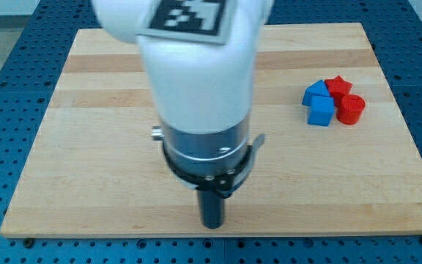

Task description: Move the green circle diagonally to the yellow heart

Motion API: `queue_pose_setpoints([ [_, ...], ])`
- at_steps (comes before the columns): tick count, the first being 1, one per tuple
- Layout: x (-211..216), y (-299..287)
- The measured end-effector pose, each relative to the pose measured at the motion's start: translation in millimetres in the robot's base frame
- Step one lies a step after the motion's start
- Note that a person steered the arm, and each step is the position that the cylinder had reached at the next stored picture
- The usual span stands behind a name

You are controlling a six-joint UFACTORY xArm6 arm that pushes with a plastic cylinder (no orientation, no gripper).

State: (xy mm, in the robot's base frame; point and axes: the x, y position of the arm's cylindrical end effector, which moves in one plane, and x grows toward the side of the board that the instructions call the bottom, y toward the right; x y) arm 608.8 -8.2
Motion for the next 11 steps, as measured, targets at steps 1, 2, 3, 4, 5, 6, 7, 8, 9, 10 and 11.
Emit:
queue_pose_setpoints([
  [1, -0.1, 0.1],
  [2, -24.6, -16.4],
  [3, -52.6, -34.2],
  [4, -73.6, -34.4],
  [5, -105.7, -34.4],
  [6, -127.4, -34.6],
  [7, -129.9, -36.6],
  [8, -104.9, -47.6],
  [9, -99.9, -49.1],
  [10, -121.1, -59.0],
  [11, -160.1, -76.6],
])
